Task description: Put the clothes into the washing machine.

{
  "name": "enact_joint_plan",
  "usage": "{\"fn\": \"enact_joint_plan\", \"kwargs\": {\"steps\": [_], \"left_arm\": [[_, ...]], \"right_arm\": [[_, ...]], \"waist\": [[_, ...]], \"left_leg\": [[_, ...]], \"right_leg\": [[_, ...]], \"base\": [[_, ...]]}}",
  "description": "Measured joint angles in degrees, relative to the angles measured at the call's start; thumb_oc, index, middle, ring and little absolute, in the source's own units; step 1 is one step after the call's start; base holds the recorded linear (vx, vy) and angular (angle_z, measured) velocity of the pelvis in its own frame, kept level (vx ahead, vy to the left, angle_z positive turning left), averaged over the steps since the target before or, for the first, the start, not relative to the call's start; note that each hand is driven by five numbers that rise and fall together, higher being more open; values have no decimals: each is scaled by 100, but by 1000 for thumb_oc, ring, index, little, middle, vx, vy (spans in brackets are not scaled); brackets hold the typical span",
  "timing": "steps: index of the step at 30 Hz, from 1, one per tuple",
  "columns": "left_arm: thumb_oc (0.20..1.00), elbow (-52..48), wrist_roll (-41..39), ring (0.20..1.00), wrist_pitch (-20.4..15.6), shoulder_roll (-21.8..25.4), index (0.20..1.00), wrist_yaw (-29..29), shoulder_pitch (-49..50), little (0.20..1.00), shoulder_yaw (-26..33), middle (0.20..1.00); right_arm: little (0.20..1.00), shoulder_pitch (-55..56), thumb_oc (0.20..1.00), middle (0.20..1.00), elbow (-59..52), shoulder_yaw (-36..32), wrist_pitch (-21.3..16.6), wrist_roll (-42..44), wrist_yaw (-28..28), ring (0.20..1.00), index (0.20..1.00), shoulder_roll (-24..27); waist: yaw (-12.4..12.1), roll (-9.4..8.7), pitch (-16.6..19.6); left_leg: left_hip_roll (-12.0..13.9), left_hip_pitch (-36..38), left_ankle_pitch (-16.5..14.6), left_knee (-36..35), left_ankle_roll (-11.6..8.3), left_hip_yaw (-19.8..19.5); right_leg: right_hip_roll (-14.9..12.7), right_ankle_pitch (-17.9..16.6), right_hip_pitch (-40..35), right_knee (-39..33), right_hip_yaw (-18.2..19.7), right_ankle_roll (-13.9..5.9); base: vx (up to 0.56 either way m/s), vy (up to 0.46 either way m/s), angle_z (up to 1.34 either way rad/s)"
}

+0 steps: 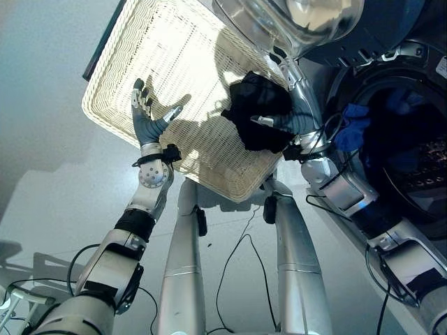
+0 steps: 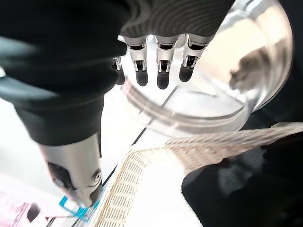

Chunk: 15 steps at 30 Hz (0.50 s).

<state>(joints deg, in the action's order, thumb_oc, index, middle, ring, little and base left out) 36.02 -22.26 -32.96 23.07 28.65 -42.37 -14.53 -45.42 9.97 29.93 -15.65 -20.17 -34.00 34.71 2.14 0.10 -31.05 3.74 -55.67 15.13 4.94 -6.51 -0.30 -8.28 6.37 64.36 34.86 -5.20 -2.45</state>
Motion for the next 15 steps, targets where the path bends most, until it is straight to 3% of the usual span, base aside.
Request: {"fn": "enact_joint_plan", "kwargs": {"steps": [4, 7, 10, 15], "left_arm": [[1000, 94, -91, 1000, 3, 58, 1000, -40, -79, 1000, -12, 1000], [1000, 209, -259, 1000, 5, 77, 1000, -87, -212, 1000, -29, 1000], [1000, 318, -452, 1000, 5, 123, 1000, -129, -321, 1000, -156, 1000], [1000, 510, -614, 1000, -1, 179, 1000, -197, -477, 1000, -287, 1000]], "right_arm": [[1000, -148, 1000, 1000, 223, 304, 115, -39, 220, 1000, 1000, 22], [1000, -318, 1000, 1000, 916, 650, 418, -42, 327, 1000, 1000, 16], [1000, -344, 1000, 1000, 1431, 840, 962, -42, 439, 1000, 1000, 2], [1000, -771, 1000, 1000, 2010, 1231, 1315, -35, 532, 1000, 1000, -24]], "waist": [[4, 0, 0], [-3, 1, 0], [-10, 2, 1], [-12, 6, 3]], "left_leg": [[1, 2, 3, 28, -4, -11], [7, -2, 5, 45, -16, -32], [7, -17, -22, 43, -48, -66], [12, -22, -12, 52, -35, -67]], "right_leg": [[-1, 10, -8, 29, -7, -16], [0, 18, -8, 56, -23, -21], [0, 33, 1, 80, -48, 1], [-1, 36, 6, 85, -57, 6]], "base": [[0, 0, 0], [0, 0, 0], [3, -5, 1], [0, 0, 0]]}}
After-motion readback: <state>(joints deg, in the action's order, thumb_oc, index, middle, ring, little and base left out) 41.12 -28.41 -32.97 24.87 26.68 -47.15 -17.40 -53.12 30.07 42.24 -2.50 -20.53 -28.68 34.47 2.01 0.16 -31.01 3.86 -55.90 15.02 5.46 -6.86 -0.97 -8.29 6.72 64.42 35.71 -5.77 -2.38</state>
